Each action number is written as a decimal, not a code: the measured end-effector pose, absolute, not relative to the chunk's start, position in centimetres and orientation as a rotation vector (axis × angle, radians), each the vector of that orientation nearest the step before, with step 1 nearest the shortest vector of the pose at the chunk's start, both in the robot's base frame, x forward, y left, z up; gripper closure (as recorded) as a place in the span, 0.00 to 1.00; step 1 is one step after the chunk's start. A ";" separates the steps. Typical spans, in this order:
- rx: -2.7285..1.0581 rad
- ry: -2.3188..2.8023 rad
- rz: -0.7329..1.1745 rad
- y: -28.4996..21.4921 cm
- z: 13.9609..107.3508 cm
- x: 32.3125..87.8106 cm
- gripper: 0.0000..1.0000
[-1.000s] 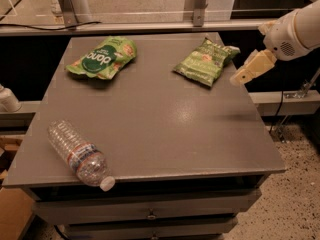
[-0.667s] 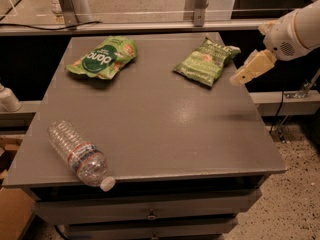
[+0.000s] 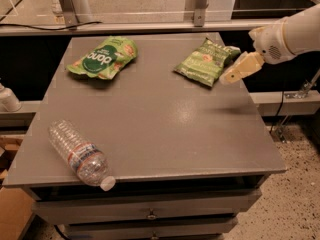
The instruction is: Pick green jalapeno chip bag
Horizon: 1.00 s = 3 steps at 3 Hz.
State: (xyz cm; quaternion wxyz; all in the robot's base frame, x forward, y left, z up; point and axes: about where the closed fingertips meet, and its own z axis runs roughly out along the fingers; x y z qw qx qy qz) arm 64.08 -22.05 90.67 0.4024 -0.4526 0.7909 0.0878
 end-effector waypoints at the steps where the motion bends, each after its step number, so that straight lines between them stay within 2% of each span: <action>1: -1.051 2.029 0.246 -21.2 89.0 66.7 0.00; 3: -0.855 2.088 0.243 -20.4 85.8 71.7 0.00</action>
Offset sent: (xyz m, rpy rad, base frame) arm 0.0890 0.0132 -0.0438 0.1393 0.0336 -0.2745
